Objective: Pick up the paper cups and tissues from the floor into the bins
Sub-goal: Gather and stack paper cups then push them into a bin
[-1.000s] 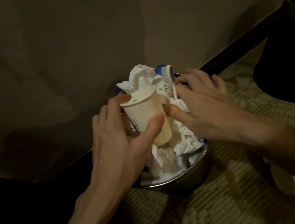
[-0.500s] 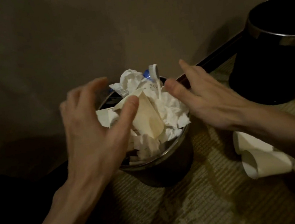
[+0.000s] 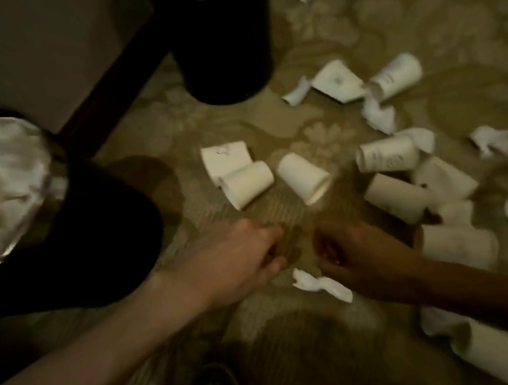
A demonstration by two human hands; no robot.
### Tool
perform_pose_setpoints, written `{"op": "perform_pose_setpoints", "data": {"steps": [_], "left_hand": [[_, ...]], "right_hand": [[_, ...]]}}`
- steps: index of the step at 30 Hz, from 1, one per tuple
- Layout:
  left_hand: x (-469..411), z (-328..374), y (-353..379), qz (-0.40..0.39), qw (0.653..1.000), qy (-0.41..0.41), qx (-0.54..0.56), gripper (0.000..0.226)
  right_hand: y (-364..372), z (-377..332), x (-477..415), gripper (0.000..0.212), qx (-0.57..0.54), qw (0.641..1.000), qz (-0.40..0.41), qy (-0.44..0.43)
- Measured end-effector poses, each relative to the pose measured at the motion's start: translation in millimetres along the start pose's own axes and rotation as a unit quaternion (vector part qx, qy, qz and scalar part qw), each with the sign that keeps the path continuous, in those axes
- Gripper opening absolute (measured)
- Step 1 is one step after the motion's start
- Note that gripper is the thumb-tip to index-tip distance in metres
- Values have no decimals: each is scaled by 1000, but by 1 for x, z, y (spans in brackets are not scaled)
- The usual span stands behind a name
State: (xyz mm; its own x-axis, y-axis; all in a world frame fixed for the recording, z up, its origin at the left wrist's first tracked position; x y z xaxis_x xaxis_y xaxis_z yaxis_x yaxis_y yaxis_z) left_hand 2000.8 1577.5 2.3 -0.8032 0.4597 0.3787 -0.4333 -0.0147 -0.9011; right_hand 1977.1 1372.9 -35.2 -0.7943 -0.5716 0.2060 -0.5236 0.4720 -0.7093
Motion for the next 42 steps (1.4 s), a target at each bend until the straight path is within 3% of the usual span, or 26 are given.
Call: {"op": "perform_pose_setpoints", "data": {"steps": [4, 6, 7, 10, 14, 17, 19, 21, 25, 29, 31, 33, 36, 38, 40, 42], "left_hand": [[-26, 24, 66, -56, 996, 67, -8, 24], [-37, 32, 91, -63, 995, 80, -17, 35], [-41, 35, 101, -70, 994, 78, -20, 41], [-50, 41, 125, -81, 995, 59, -2, 45], [-55, 42, 139, -66, 989, 67, 117, 27], [-57, 43, 141, -72, 969, 51, 232, 18], [-57, 47, 141, -93, 952, 42, 288, 13], [-53, 55, 138, -136, 925, 19, 355, 5], [-47, 70, 132, -203, 847, -25, 491, 19], [-49, 81, 134, -308, 681, -149, 647, 38], [-51, 86, 134, -321, 652, -182, 662, 57], [-52, 92, 134, -306, 668, -219, 642, 64], [-50, 101, 143, -260, 750, -232, 562, 63], [-48, 106, 148, -229, 780, -219, 539, 58], [-48, 110, 147, -214, 795, -225, 521, 58], [-53, 114, 144, -207, 804, -234, 505, 64]], "right_hand": [[40, 52, 53, 30, -17, 995, -11, 97], [54, 63, 68, 12, -27, 992, -20, 122], [61, 68, 71, 13, -17, 992, -19, 127], [78, 74, 71, 28, -14, 989, 8, 145], [81, 73, 65, 30, -101, 984, 73, 130], [86, 67, 68, 26, -207, 966, 108, 114], [88, 66, 71, 21, -221, 960, 115, 128], [88, 66, 73, 19, -227, 954, 138, 140], [83, 62, 76, 13, -251, 935, 199, 151], [80, 64, 82, 13, -287, 927, 189, 152], [78, 64, 87, 21, -290, 931, 157, 154], [77, 61, 90, 29, -283, 939, 130, 144], [68, 56, 96, 23, -286, 945, 90, 129], [56, 57, 105, 13, -258, 949, 85, 158], [41, 67, 120, 15, -167, 950, 133, 228], [24, 83, 140, 32, 3, 937, 173, 303]]}}
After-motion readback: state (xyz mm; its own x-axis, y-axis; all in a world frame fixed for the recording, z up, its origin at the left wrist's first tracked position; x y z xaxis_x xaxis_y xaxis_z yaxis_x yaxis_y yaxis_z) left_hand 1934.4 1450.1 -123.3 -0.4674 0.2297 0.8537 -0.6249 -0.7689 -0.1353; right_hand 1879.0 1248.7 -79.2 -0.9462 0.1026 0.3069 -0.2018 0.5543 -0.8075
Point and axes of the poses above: each hand's wrist, its own x-axis away from the middle knuckle, its own y-axis out of the palm, z = x × y, the point moved 1 cm from there along -x, towards the middle knuckle, and after that the axes turned 10 degrees about -y, right-handed, at the moved point
